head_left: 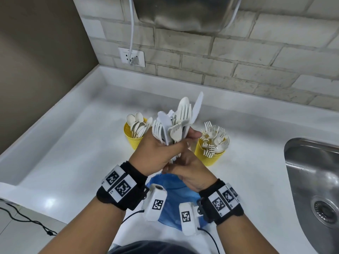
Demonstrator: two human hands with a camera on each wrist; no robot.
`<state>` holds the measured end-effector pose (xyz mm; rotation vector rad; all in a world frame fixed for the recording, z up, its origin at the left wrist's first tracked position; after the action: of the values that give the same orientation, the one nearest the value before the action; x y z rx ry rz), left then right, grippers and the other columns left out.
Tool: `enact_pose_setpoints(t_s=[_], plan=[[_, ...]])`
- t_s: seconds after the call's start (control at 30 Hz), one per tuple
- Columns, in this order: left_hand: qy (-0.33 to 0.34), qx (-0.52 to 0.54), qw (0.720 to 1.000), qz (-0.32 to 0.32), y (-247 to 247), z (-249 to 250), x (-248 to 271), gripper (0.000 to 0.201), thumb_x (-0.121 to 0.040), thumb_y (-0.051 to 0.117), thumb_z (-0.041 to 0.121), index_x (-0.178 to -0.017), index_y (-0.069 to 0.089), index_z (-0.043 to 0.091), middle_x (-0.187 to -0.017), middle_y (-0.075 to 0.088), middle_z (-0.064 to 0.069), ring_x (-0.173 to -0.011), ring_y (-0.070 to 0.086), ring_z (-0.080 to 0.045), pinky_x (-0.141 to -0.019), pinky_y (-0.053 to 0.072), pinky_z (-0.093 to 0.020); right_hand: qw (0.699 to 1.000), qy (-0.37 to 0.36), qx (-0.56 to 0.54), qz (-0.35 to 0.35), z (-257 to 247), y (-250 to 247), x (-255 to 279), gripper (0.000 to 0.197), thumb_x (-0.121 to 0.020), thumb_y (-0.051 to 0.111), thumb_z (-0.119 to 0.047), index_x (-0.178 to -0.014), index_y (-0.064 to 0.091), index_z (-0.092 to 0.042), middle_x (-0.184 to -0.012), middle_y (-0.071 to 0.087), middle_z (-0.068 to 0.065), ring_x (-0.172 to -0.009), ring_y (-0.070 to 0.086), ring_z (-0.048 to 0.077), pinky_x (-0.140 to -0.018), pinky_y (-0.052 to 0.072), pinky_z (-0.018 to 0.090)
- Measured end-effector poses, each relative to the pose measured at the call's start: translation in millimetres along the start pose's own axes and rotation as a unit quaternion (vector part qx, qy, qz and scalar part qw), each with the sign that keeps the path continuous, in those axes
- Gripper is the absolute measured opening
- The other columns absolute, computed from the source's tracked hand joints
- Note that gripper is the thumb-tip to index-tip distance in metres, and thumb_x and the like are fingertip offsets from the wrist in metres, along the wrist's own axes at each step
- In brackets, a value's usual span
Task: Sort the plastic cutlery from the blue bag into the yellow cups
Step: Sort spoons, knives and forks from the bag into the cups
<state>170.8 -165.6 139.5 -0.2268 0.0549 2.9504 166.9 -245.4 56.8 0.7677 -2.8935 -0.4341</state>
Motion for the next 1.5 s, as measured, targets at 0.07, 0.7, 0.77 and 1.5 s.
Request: enact_pose_setpoints(t_s=[0.07, 0.7, 0.77, 1.5], plan=[[0.001, -0.014, 1.0, -0.024, 4, 0, 1, 0.028, -0.09, 0.061, -0.015, -0.109, 0.072, 0.003, -0.109, 0.077, -0.01, -0.107, 0.072, -0.025, -0.095, 0.057, -0.036, 0.998, 0.003, -0.065, -0.007, -3, 3, -1, 0.041, -0.078, 0.064, 0.007, -0.106, 0.076, -0.02, -0.105, 0.075, 0.005, -0.102, 0.07, 0.021, -0.09, 0.056, 0.042], [0.01, -0.051, 0.998, 0.039, 6, -10, 5, 0.037, -0.072, 0.078, -0.018, -0.104, 0.065, -0.005, -0.086, 0.075, 0.015, -0.082, 0.07, 0.001, -0.076, 0.052, -0.013, 0.931, 0.041, -0.348, 0.1, 1, -3, -2, 0.032, -0.1, 0.044, -0.003, -0.121, 0.068, -0.008, -0.115, 0.069, 0.012, -0.106, 0.068, 0.022, -0.087, 0.058, 0.029], [0.008, -0.05, 0.998, 0.04, 7, -10, 6, 0.037, -0.071, 0.079, -0.019, -0.102, 0.065, -0.003, -0.082, 0.074, 0.02, -0.079, 0.069, 0.005, -0.074, 0.051, -0.011, 0.916, 0.045, -0.385, 0.104, 1, -1, -2, 0.041, -0.101, 0.039, -0.004, -0.106, 0.079, -0.009, -0.109, 0.074, 0.012, -0.099, 0.073, 0.021, -0.082, 0.061, 0.029], [0.083, -0.19, 0.974, 0.089, -14, 8, 9, 0.028, -0.088, 0.075, 0.004, -0.101, 0.066, 0.027, -0.093, 0.064, 0.045, -0.091, 0.059, 0.022, -0.082, 0.04, 0.0, 0.938, -0.214, 0.125, 0.241, -115, -9, 37, 0.045, -0.101, 0.044, -0.034, -0.143, 0.054, -0.022, -0.153, 0.051, -0.004, -0.145, 0.041, 0.01, -0.12, 0.032, 0.036]])
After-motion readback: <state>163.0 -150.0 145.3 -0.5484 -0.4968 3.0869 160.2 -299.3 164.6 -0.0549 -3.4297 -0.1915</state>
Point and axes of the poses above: each hand's wrist, its own x-axis away from the middle knuckle, its own y-axis out of the palm, z = x × y, the point moved 7 cm from there along -x, towards the middle knuckle
